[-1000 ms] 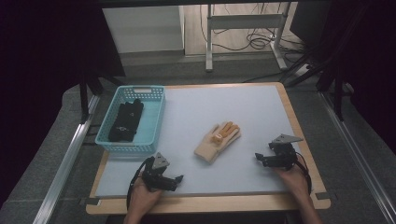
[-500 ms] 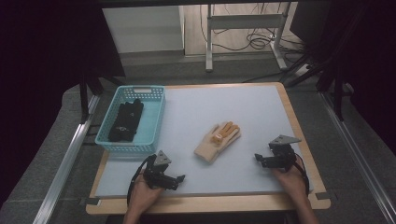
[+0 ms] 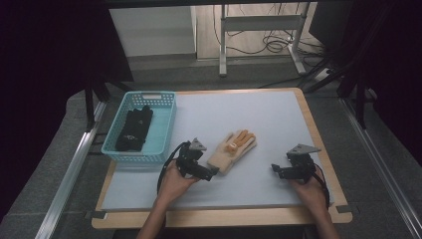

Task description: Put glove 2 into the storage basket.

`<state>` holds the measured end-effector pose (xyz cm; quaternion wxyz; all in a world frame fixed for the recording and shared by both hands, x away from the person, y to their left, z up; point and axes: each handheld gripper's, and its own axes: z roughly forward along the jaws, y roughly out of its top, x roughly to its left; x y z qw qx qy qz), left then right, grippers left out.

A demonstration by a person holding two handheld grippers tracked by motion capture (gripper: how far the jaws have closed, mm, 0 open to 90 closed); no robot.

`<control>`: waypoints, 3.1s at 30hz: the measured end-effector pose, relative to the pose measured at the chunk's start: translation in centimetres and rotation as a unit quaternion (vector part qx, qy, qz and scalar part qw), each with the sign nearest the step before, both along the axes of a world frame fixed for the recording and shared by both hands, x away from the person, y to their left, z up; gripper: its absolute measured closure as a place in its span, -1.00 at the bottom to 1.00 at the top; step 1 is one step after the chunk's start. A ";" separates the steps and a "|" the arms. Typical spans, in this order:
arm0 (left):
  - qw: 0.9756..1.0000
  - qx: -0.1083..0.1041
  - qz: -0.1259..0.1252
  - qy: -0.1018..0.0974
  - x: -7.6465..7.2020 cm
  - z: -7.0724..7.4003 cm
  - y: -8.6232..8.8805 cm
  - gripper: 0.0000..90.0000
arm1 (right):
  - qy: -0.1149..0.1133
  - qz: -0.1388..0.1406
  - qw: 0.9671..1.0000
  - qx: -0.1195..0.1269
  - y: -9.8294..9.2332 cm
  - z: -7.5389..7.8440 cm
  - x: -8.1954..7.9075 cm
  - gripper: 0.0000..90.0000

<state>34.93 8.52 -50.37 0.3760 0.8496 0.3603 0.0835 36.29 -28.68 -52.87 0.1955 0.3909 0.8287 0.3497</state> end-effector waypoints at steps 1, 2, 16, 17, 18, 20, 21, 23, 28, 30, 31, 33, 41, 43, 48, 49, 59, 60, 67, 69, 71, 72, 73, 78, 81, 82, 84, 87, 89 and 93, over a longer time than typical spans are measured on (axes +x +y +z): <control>1.000 0.000 -0.003 0.005 0.6 0.2 -0.5 -1.00 | 0.000 0.000 1.000 0.000 0.0 0.0 0.0 -0.55; 1.000 0.001 -0.003 0.007 1.1 0.4 -1.0 -1.00 | 0.000 0.000 1.000 0.000 0.0 0.0 0.0 -0.55; 0.998 0.041 -0.009 0.056 6.7 -1.0 -7.4 -1.00 | 0.000 0.000 1.000 0.000 0.0 0.0 0.0 -0.55; 0.997 0.046 -0.009 0.057 6.9 -1.3 -7.8 -1.00 | 0.000 0.000 1.000 0.000 0.0 0.0 0.0 -0.55; 0.997 0.054 -0.009 0.056 7.1 -1.5 -8.1 -1.00 | 0.000 0.000 1.000 0.000 0.0 0.0 0.0 -0.55; 0.996 0.068 -0.002 0.054 7.4 -1.8 -8.8 -0.99 | 0.000 0.000 1.000 0.000 0.0 0.0 0.0 -0.55; 0.996 0.068 -0.002 0.054 7.4 -1.8 -8.8 -0.98 | 0.000 0.000 1.000 0.000 0.0 0.0 0.0 -0.55; 0.995 0.082 0.002 0.049 7.4 -1.7 -9.3 -0.88 | 0.000 0.000 1.000 0.000 0.0 0.0 0.0 -0.55; 0.994 0.101 -0.006 0.036 7.0 -1.4 -9.6 -0.46 | 0.000 0.000 1.000 0.000 0.0 0.0 0.0 -0.55; 0.994 0.103 -0.002 0.031 6.8 -1.3 -9.6 -0.26 | 0.000 0.000 1.000 0.000 0.0 0.0 0.0 -0.55; 0.994 0.106 0.001 0.026 6.7 -1.2 -9.5 -0.17 | 0.000 0.000 1.000 0.000 0.0 0.0 0.0 -0.55; 0.994 0.107 0.002 0.023 6.7 -1.1 -9.6 -0.04 | 0.000 0.000 1.000 0.000 0.0 0.0 0.0 -0.55; 0.995 0.098 0.013 0.027 6.8 -0.1 -8.9 0.33 | 0.000 0.000 1.000 0.000 0.0 0.0 0.0 -0.55; 0.995 0.099 0.014 0.027 6.8 0.1 -8.7 0.34 | 0.000 0.000 1.000 0.000 0.0 0.0 0.0 -0.55; 0.994 0.103 0.036 0.020 7.2 1.2 -7.2 0.35 | 0.000 0.000 1.000 0.000 0.0 0.0 0.0 -0.55; 0.994 0.102 0.039 0.018 7.3 1.5 -6.9 0.35 | 0.000 0.000 1.000 0.000 0.0 0.0 0.0 -0.55; 0.992 0.105 0.070 0.005 8.0 5.6 -3.8 0.34 | 0.000 0.000 1.000 0.000 0.0 0.0 0.0 -0.55; 0.991 0.105 0.081 0.003 8.1 6.7 -2.9 0.34 | 0.000 0.000 1.000 0.001 0.0 0.0 0.0 -0.55; 0.986 0.109 0.123 -0.003 8.6 9.7 0.6 0.34 | 0.000 0.000 1.000 0.001 0.0 0.0 0.0 -0.55; 0.983 0.113 0.142 -0.005 8.7 10.7 2.0 0.34 | 0.000 0.000 1.000 0.001 0.0 0.0 0.0 -0.55; 0.981 0.115 0.156 -0.006 8.8 11.4 3.2 0.34 | 0.000 0.000 1.000 0.001 0.0 0.0 0.0 -0.55; 0.980 0.117 0.163 -0.007 8.9 11.7 3.9 0.34 | 0.000 0.000 1.000 0.001 0.0 0.0 0.0 -0.55; 0.978 0.119 0.171 -0.009 9.0 12.0 4.6 0.34 | 0.000 0.000 1.000 0.001 0.0 0.0 0.0 -0.55; 0.969 0.126 0.213 -0.004 9.3 12.5 8.1 0.33 | 0.000 0.000 1.000 0.001 0.0 0.0 0.0 -0.55; 0.960 0.132 0.248 0.003 9.6 12.1 11.1 0.33 | 0.000 0.000 1.000 0.000 0.0 0.0 0.0 -0.55; 0.960 0.132 0.248 0.003 9.6 12.1 11.1 0.33 | 0.000 0.000 1.000 0.000 0.0 0.0 0.0 -0.55; 0.952 0.140 0.273 0.014 9.9 11.2 13.2 0.33 | 0.000 0.000 1.000 0.001 0.0 0.0 0.0 -0.55; 0.945 0.149 0.289 0.026 10.3 10.0 14.8 0.33 | 0.000 0.000 1.000 0.001 0.0 0.0 0.0 -0.55; 0.942 0.153 0.297 0.033 10.6 8.9 15.5 0.33 | 0.000 0.000 1.000 0.001 0.0 0.0 0.0 -0.55; 0.940 0.154 0.300 0.047 11.3 7.2 16.1 0.32 | 0.000 0.000 1.000 0.001 0.0 0.0 0.0 -0.55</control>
